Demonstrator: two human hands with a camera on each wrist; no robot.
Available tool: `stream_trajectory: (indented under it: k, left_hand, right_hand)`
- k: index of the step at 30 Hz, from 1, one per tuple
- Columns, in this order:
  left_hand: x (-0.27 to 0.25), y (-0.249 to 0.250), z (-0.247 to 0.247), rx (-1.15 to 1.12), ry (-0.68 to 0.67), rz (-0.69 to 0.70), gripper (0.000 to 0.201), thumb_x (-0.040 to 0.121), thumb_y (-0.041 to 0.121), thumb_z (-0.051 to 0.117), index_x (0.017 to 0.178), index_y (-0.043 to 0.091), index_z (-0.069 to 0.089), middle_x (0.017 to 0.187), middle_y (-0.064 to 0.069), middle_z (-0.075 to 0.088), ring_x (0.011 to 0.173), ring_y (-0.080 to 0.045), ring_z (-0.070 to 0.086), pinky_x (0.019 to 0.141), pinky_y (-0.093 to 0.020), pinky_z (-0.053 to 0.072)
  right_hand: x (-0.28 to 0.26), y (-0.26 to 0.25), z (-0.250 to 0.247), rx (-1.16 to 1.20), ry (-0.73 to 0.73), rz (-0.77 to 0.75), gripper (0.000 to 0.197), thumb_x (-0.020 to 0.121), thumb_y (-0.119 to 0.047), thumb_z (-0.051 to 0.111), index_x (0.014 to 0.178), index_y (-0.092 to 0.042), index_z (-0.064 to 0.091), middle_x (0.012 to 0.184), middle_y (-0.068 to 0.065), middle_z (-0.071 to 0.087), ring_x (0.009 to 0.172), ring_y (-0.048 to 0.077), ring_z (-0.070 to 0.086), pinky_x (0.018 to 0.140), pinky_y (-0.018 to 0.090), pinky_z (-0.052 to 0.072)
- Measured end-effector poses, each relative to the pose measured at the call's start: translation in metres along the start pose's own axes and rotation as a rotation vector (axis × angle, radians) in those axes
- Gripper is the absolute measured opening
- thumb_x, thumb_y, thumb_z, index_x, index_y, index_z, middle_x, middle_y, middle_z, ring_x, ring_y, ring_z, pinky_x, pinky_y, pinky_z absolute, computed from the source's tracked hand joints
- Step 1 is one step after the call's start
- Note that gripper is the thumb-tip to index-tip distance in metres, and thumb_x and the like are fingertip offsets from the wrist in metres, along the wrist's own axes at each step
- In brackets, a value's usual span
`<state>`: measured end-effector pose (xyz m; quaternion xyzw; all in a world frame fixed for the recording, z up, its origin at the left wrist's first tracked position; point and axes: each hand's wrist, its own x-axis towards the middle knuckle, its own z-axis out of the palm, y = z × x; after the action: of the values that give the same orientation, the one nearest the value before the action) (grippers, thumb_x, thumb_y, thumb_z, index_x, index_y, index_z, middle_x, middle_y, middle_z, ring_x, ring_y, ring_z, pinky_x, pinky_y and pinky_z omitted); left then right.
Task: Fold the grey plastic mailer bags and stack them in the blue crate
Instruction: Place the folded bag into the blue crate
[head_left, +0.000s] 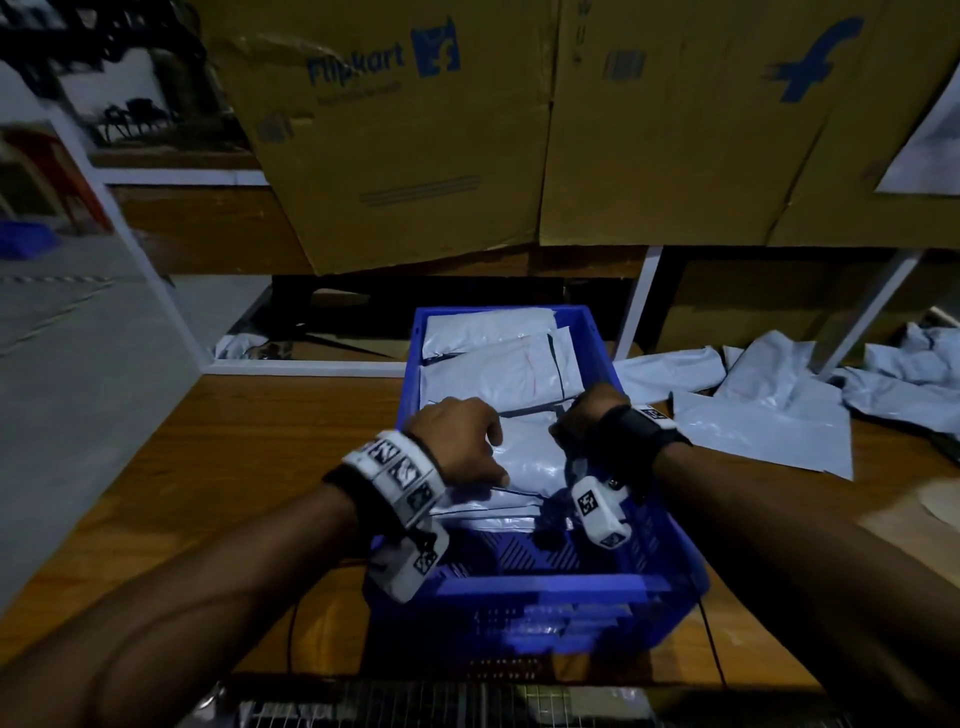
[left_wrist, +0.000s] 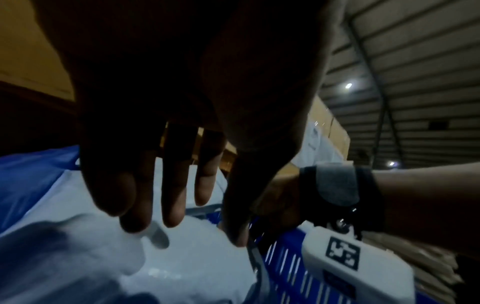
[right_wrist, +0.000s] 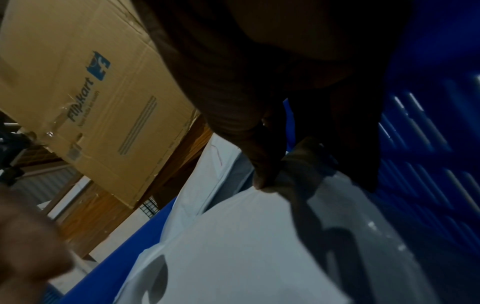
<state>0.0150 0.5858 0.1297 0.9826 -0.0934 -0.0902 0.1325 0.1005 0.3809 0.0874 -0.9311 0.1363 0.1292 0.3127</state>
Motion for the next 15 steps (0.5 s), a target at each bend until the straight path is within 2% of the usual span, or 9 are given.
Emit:
stream_trajectory:
  k: [2,4,6,9,11,13,15]
  left_hand:
    - [0.014,0.007,0.004,0.182,-0.022,-0.005,0.063,0.059,0.054,0.092,0.109,0.029,0.063,0.106,0.002,0.067,0.102,-0.026,0.066,0.077,-0.036,0.053]
    - [0.022,0.013,0.016,0.444,-0.012,0.045,0.074,0.065,0.046,0.091,0.125,0.023,0.054,0.122,-0.007,0.057,0.109,-0.034,0.061,0.071,-0.04,0.044]
    - [0.025,0.018,0.031,0.598,-0.043,0.088,0.064,0.077,0.036,0.083,0.13,0.016,0.051,0.128,-0.013,0.051,0.11,-0.038,0.059,0.07,-0.044,0.045]
    - [0.033,0.022,0.04,0.65,-0.096,0.125,0.045,0.083,0.028,0.078,0.121,0.012,0.061,0.122,-0.013,0.062,0.107,-0.036,0.066,0.077,-0.04,0.049]
    - [0.039,0.026,0.035,0.66,-0.09,0.142,0.034,0.085,0.021,0.076,0.115,0.013,0.065,0.117,-0.011,0.067,0.107,-0.034,0.067,0.078,-0.038,0.048]
    - [0.045,0.029,0.028,0.656,-0.102,0.139,0.037,0.081,0.022,0.08,0.115,0.014,0.065,0.116,-0.012,0.068,0.108,-0.035,0.067,0.082,-0.041,0.053]
    - [0.049,0.03,0.022,0.631,-0.152,0.098,0.058,0.067,0.034,0.092,0.116,0.017,0.065,0.115,-0.011,0.068,0.106,-0.035,0.068,0.077,-0.041,0.052]
  right_hand:
    - [-0.002,-0.002,-0.003,0.038,0.012,-0.006,0.028,0.071,-0.031,0.09,0.083,-0.014,0.072,0.078,0.006,0.075,0.068,0.021,0.071,0.062,0.032,0.061]
    - [-0.001,-0.001,-0.003,0.048,0.028,-0.017,0.03,0.071,-0.033,0.092,0.08,-0.013,0.071,0.076,0.006,0.074,0.069,0.022,0.069,0.064,0.031,0.059]
    - [0.004,0.002,-0.002,0.054,0.029,-0.039,0.032,0.073,-0.035,0.091,0.077,-0.013,0.069,0.071,0.004,0.071,0.067,0.02,0.067,0.064,0.03,0.057]
    - [0.007,0.001,-0.004,0.012,0.008,-0.109,0.039,0.072,-0.048,0.087,0.079,-0.016,0.067,0.082,0.005,0.073,0.074,0.022,0.067,0.069,0.032,0.057]
    - [0.007,0.0,-0.015,-0.132,0.014,-0.166,0.043,0.077,-0.05,0.083,0.08,-0.013,0.062,0.087,0.006,0.067,0.08,0.025,0.063,0.07,0.033,0.052]
    - [-0.002,-0.003,-0.037,-0.267,0.066,-0.261,0.033,0.083,-0.037,0.081,0.089,-0.01,0.063,0.091,0.012,0.061,0.086,0.03,0.061,0.07,0.032,0.044]
    - [-0.014,-0.006,-0.057,-0.299,0.049,-0.372,0.018,0.086,-0.026,0.077,0.092,-0.01,0.071,0.091,0.013,0.067,0.091,0.032,0.066,0.069,0.031,0.043]
